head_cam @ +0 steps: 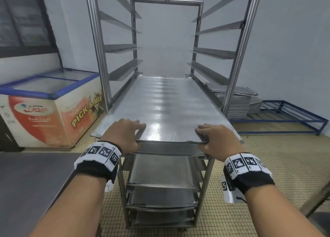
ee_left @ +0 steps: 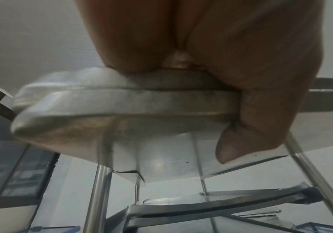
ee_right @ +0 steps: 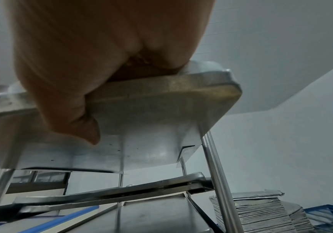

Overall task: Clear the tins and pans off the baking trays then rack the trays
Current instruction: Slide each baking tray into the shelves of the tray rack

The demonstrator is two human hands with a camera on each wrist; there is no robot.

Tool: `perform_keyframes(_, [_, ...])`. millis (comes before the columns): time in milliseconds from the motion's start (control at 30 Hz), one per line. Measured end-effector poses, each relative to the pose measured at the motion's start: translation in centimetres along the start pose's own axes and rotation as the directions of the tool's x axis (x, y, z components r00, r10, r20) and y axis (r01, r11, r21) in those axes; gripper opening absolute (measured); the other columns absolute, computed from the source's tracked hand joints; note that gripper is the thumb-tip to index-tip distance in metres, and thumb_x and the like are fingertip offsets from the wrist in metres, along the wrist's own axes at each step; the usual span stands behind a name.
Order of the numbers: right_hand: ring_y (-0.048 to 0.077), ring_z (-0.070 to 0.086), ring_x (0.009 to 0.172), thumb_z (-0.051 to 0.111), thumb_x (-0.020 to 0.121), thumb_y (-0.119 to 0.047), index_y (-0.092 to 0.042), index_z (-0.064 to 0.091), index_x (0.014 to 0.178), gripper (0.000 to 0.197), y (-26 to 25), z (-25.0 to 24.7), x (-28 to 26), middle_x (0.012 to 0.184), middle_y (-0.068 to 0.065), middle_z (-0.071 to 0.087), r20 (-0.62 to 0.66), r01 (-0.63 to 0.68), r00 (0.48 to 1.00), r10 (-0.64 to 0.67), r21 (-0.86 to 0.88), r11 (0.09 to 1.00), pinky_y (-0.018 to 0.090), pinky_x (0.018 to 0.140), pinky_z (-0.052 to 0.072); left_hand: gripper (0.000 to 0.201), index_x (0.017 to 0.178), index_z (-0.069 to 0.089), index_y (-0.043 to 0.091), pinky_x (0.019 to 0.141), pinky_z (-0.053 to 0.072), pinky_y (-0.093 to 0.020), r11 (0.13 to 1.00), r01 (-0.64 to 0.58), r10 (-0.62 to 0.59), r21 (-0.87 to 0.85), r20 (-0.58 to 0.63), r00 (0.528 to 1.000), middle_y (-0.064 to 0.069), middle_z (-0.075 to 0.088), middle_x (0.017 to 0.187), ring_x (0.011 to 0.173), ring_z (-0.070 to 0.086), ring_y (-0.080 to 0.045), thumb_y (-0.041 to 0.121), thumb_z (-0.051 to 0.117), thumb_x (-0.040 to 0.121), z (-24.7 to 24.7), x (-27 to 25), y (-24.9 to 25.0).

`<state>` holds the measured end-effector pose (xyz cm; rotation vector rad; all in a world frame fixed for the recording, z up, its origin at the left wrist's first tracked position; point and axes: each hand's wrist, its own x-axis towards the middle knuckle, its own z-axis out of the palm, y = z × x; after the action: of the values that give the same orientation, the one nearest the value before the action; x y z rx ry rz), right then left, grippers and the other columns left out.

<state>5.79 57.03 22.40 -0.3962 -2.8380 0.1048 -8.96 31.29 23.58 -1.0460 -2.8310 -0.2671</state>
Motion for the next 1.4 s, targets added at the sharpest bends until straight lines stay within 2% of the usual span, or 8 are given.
perform_keyframes(367, [0.021, 0.062, 0.112, 0.067, 0.073, -0.035, -0.021, 0.066, 0.112, 0.041, 1.6, 1.3, 6.2, 0.118, -0.007, 0.067, -0.001, -0.041, 0.999, 0.041, -0.032, 0.999, 0.043, 0.090, 0.054, 0.075, 0.141, 0.047, 0.041, 0.109, 0.043, -0.036, 0.999, 0.030, -0.030, -0.035, 0.021, 0.999, 0.002, 0.046, 0.151, 0.135, 0.047, -0.022, 0.017, 0.067, 0.073, 0.6, 6.5, -1.0])
perform_keyframes(467, [0.022, 0.063, 0.111, 0.065, 0.072, -0.031, -0.021, 0.068, 0.111, 0.041, 2.2, 1.5, 8.4, 0.117, -0.007, 0.068, -0.003, -0.042, 0.999, 0.042, -0.019, 0.999, 0.043, 0.090, 0.054, 0.075, 0.140, 0.049, 0.040, 0.109, 0.043, -0.036, 0.997, 0.039, -0.037, -0.062, 0.021, 0.999, 0.002, 0.045, 0.152, 0.135, 0.047, -0.023, 0.010, 0.062, 0.072, 0.6, 8.6, -1.1])
perform_keyframes(600, [0.022, 0.064, 0.110, 0.065, 0.072, -0.030, -0.020, 0.070, 0.109, 0.039, 3.0, 2.2, 11.3, 0.114, -0.005, 0.070, -0.011, -0.048, 0.999, 0.048, -0.012, 0.999, 0.043, 0.091, 0.054, 0.062, 0.131, 0.060, 0.034, 0.111, 0.040, -0.035, 0.998, 0.027, -0.026, -0.056, 0.019, 0.999, 0.003, 0.045, 0.151, 0.135, 0.047, -0.019, 0.014, 0.063, 0.072, 0.5, 11.3, -1.5])
perform_keyframes(667, [0.022, 0.065, 0.108, 0.066, 0.072, -0.032, -0.021, 0.070, 0.108, 0.038, 3.4, 2.6, 12.7, 0.113, -0.005, 0.071, -0.019, -0.051, 0.999, 0.050, -0.019, 0.999, 0.042, 0.090, 0.054, 0.054, 0.122, 0.064, 0.031, 0.108, 0.042, -0.036, 0.999, 0.018, -0.018, -0.043, 0.017, 1.000, 0.003, 0.048, 0.150, 0.132, 0.050, -0.019, 0.016, 0.063, 0.071, 0.5, 12.6, -1.7])
perform_keyframes(867, [0.021, 0.066, 0.104, 0.066, 0.069, -0.035, -0.023, 0.070, 0.106, 0.038, 4.5, 3.7, 16.7, 0.110, -0.006, 0.072, -0.051, -0.056, 0.997, 0.054, -0.038, 0.998, 0.039, 0.086, 0.055, 0.057, 0.122, 0.064, 0.035, 0.101, 0.047, -0.033, 0.999, 0.023, -0.023, -0.022, 0.005, 1.000, 0.006, 0.054, 0.144, 0.123, 0.057, -0.021, 0.014, 0.061, 0.069, 0.7, 16.6, -2.4])
perform_keyframes(1000, [0.022, 0.067, 0.100, 0.062, 0.067, -0.039, -0.024, 0.069, 0.100, 0.037, 5.3, 4.4, 19.0, 0.109, -0.006, 0.072, -0.058, -0.041, 0.998, 0.038, -0.061, 0.997, 0.035, 0.081, 0.056, 0.054, 0.117, 0.067, 0.033, 0.090, 0.045, -0.023, 0.999, 0.029, -0.029, -0.017, -0.009, 1.000, 0.007, 0.059, 0.138, 0.118, 0.059, -0.020, 0.013, 0.060, 0.068, 1.1, 18.9, -3.1])
perform_keyframes(1133, [0.021, 0.067, 0.098, 0.060, 0.066, -0.041, -0.025, 0.068, 0.098, 0.037, 5.7, 4.9, 20.6, 0.109, -0.008, 0.072, -0.078, -0.034, 0.997, 0.028, -0.078, 0.996, 0.033, 0.078, 0.056, 0.069, 0.130, 0.060, 0.043, 0.096, 0.045, -0.025, 0.999, 0.035, -0.035, -0.027, -0.008, 0.999, 0.009, 0.053, 0.145, 0.123, 0.058, -0.019, 0.015, 0.060, 0.066, 1.5, 20.9, -3.7])
perform_keyframes(1400, [0.021, 0.066, 0.097, 0.063, 0.067, -0.038, -0.025, 0.068, 0.096, 0.032, 6.4, 5.5, 22.9, 0.109, -0.009, 0.071, -0.103, -0.033, 0.994, 0.028, -0.054, 0.998, 0.032, 0.077, 0.055, 0.067, 0.127, 0.062, 0.042, 0.100, 0.048, -0.029, 1.000, 0.010, -0.010, -0.020, -0.031, 0.999, 0.010, 0.057, 0.140, 0.120, 0.060, -0.019, 0.018, 0.064, 0.065, 2.1, 23.5, -4.5])
